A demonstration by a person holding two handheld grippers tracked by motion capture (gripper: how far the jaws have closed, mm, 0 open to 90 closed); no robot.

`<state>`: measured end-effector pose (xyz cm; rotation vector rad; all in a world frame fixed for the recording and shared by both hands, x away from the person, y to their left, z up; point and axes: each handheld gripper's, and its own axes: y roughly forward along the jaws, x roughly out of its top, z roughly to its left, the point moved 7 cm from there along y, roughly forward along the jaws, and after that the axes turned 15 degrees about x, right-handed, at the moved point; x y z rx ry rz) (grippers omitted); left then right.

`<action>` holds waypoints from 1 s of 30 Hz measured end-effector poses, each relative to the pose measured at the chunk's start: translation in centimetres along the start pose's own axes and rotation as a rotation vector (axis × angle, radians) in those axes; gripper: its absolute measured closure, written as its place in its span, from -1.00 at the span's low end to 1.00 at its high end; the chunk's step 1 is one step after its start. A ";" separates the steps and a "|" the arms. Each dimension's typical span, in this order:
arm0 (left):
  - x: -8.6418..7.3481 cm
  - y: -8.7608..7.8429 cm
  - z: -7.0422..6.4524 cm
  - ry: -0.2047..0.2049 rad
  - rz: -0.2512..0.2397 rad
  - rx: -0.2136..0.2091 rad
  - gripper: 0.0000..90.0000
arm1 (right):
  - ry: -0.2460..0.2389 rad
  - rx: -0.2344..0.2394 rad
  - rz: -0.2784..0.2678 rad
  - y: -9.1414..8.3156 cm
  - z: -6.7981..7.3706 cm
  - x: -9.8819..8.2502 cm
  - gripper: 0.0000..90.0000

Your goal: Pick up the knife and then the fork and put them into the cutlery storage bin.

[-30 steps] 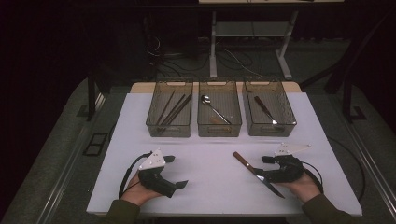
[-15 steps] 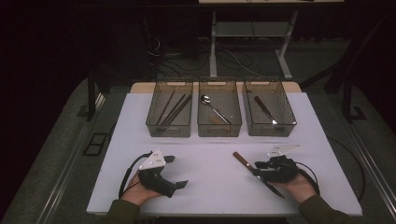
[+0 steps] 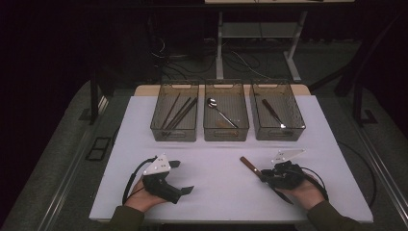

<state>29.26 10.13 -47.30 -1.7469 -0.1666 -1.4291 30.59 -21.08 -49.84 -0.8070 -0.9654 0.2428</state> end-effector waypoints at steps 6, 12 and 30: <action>0.0 0.0 0.0 0.000 0.001 0.000 -1.00 | -0.022 -0.017 0.038 0.1 0.0 0.2 0.68; 0.0 0.0 0.0 0.002 0.001 0.001 -1.00 | -0.047 -0.008 0.117 0.2 -0.1 0.7 0.69; 0.0 0.1 0.0 0.006 0.002 -0.002 -1.00 | -0.012 -0.004 0.536 1.4 -0.4 3.3 0.68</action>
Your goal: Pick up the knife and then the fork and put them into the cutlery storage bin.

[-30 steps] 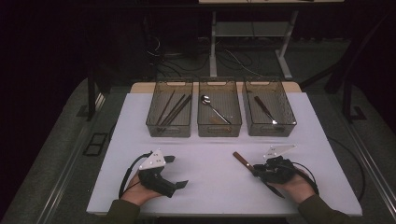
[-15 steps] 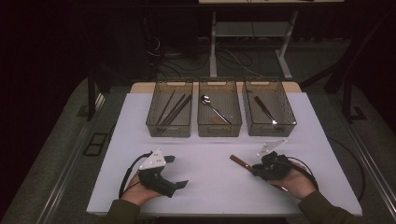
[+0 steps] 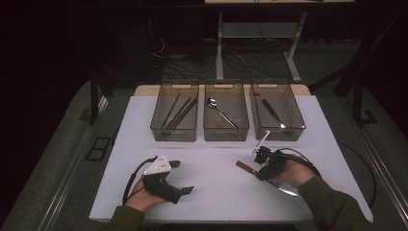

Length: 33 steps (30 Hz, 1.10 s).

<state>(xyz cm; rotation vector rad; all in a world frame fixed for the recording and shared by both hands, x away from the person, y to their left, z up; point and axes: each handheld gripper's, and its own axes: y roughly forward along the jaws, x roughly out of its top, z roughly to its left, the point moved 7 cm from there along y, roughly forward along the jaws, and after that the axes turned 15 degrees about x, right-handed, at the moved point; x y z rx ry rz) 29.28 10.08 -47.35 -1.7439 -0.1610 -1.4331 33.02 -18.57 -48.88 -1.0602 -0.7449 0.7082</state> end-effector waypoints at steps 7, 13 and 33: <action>0.0 0.0 0.0 -0.001 -0.001 -0.001 -1.00 | -0.003 -0.010 0.085 0.1 -0.2 0.5 0.70; 0.0 0.0 0.0 0.000 -0.001 -0.003 -1.00 | 0.012 -0.009 0.027 -0.2 -0.2 0.6 0.71; 0.0 0.0 0.0 -0.004 -0.002 -0.001 -1.00 | 0.066 0.011 -0.396 -4.6 -2.3 -0.5 0.70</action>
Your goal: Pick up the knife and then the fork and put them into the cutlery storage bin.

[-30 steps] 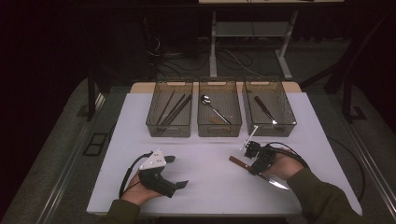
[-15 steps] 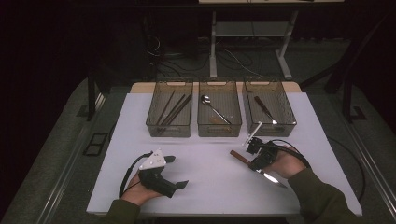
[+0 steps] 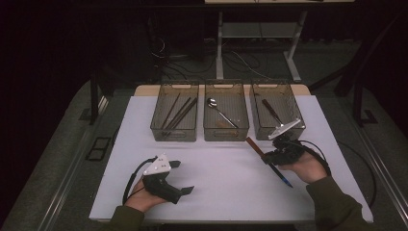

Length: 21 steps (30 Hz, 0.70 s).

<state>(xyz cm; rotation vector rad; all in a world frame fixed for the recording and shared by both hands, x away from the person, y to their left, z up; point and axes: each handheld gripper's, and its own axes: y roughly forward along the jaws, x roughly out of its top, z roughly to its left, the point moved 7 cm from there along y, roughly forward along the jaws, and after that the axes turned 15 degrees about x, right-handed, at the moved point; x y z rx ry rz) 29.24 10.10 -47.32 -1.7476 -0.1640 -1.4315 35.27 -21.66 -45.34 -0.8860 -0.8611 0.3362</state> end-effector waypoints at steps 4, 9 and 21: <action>0.0 0.0 0.0 0.004 0.001 -0.001 -1.00 | -0.009 0.000 -0.068 -0.7 -0.1 0.2 0.70; 0.0 0.0 0.0 0.008 0.002 -0.003 -1.00 | -0.019 -0.007 -0.147 -1.7 -0.3 0.3 0.70; 0.0 0.0 0.0 0.009 0.000 -0.005 -1.00 | -0.013 -0.021 -0.335 -3.7 -1.3 0.6 0.70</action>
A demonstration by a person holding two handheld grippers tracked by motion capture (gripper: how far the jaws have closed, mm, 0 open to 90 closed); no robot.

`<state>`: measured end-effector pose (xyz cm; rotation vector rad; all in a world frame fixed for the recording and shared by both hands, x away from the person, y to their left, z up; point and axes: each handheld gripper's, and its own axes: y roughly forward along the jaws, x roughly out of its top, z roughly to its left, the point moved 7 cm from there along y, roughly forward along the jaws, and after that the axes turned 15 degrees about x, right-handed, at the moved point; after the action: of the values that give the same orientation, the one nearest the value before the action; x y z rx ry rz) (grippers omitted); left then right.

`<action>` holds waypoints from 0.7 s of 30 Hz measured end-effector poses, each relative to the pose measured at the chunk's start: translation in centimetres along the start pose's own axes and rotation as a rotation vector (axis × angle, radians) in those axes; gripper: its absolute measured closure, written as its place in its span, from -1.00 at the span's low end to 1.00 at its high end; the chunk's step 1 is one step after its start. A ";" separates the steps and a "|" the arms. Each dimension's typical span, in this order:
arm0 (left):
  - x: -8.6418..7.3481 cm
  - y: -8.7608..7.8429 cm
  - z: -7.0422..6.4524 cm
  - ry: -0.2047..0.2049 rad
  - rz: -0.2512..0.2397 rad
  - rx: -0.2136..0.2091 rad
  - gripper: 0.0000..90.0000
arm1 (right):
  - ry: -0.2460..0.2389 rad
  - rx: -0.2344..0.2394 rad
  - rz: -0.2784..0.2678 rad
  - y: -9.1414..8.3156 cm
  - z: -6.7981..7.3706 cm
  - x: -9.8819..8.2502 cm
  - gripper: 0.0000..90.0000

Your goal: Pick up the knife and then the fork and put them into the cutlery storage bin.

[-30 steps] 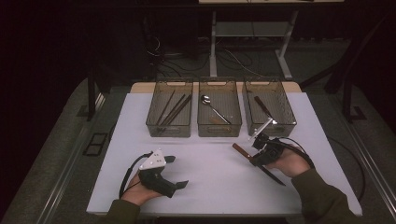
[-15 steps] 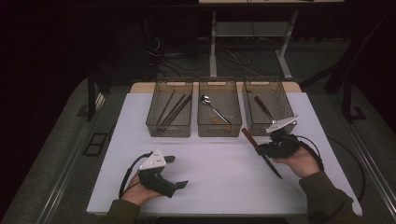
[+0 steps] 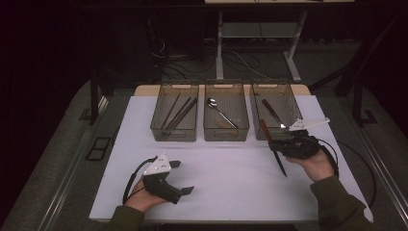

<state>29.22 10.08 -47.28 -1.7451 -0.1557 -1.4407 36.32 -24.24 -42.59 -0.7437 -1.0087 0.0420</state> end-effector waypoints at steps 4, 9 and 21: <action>0.0 0.0 0.0 0.000 0.000 0.000 -1.00 | 0.001 -0.014 -0.071 -0.8 -0.2 0.5 0.70; 0.0 0.0 0.0 -0.004 -0.003 0.001 -1.00 | 0.009 -0.042 -0.164 -1.8 -0.7 1.0 0.70; 0.0 0.1 0.0 -0.005 0.000 0.002 -1.00 | 0.008 -0.124 -0.334 -4.1 -2.1 2.9 0.70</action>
<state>29.26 10.00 -47.34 -1.7467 -0.1598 -1.4357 38.33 -27.44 -38.72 -0.6785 -1.1246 -0.3150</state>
